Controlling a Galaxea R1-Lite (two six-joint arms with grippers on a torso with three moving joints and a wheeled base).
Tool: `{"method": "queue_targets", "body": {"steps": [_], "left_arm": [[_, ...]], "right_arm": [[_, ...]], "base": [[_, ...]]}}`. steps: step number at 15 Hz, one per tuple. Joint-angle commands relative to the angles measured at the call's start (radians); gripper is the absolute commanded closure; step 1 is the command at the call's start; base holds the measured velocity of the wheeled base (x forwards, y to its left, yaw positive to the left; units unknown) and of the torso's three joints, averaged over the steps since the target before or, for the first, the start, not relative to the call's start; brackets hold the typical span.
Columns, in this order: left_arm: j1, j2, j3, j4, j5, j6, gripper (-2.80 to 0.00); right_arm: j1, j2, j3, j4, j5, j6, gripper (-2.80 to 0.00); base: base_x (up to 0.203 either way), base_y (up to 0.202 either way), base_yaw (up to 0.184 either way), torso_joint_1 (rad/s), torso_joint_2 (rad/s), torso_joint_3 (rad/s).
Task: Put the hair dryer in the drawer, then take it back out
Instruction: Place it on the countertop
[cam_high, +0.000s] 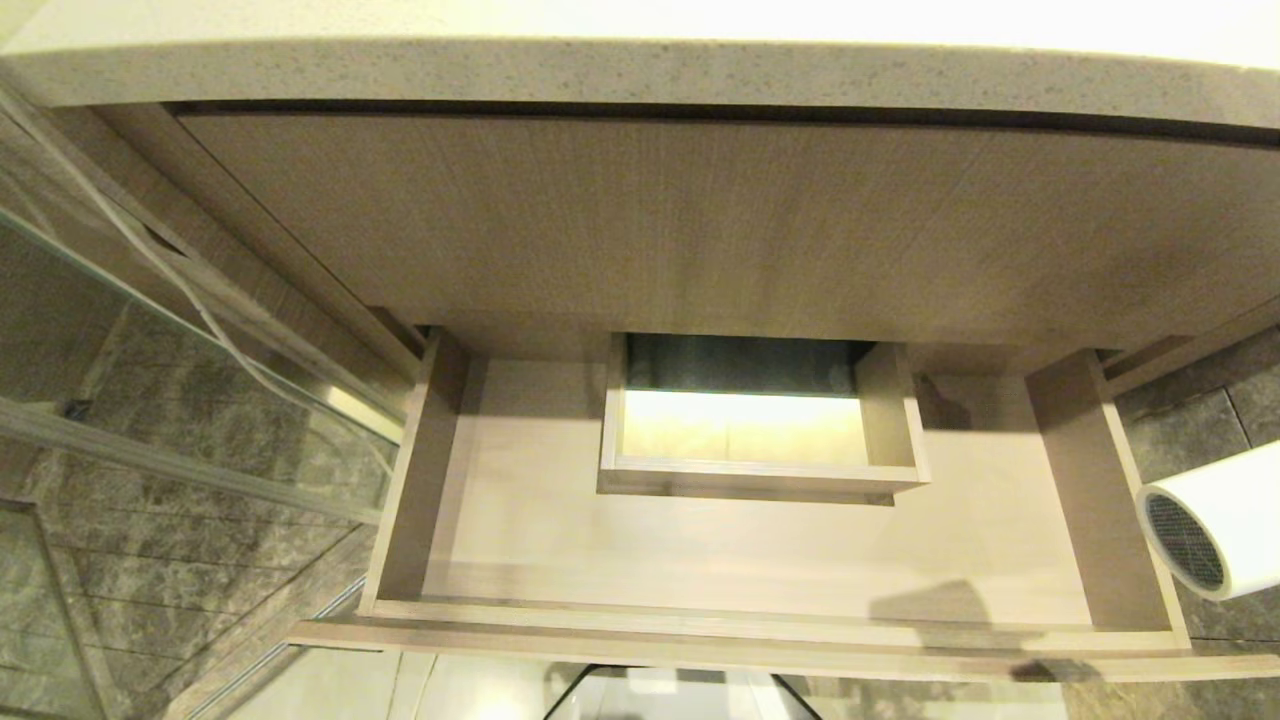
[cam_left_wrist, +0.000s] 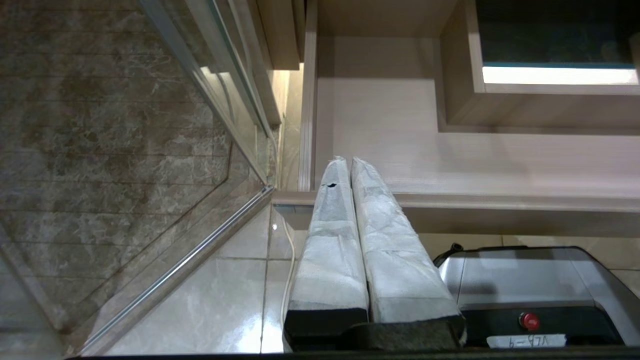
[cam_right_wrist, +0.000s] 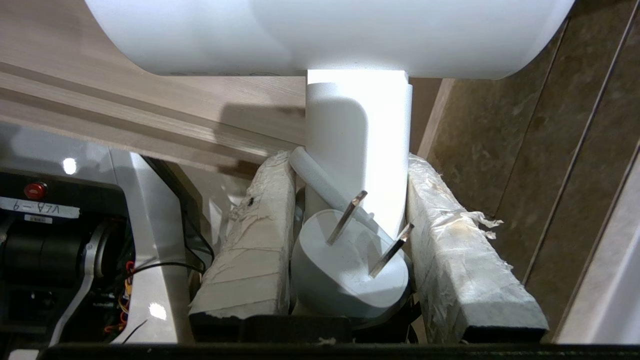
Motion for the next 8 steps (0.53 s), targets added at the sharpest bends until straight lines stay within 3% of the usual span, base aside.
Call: {"method": "queue_targets", "body": {"steps": [1,8], "left_arm": [[-0.001,0.000,0.002,0.000,-0.001,0.000,0.00],[-0.001,0.000,0.002,0.000,0.000,0.000,0.00]], "right_arm": [[0.001,-0.017,0.006,0.002,0.001,-0.003,0.00],[0.001,-0.058,0.032,-0.001,0.001,-0.003,0.00]], "base": [[0.000,0.000,0.000,0.438,-0.50,-0.242],[0.000,0.000,0.000,0.315,-0.53,-0.245]]}}
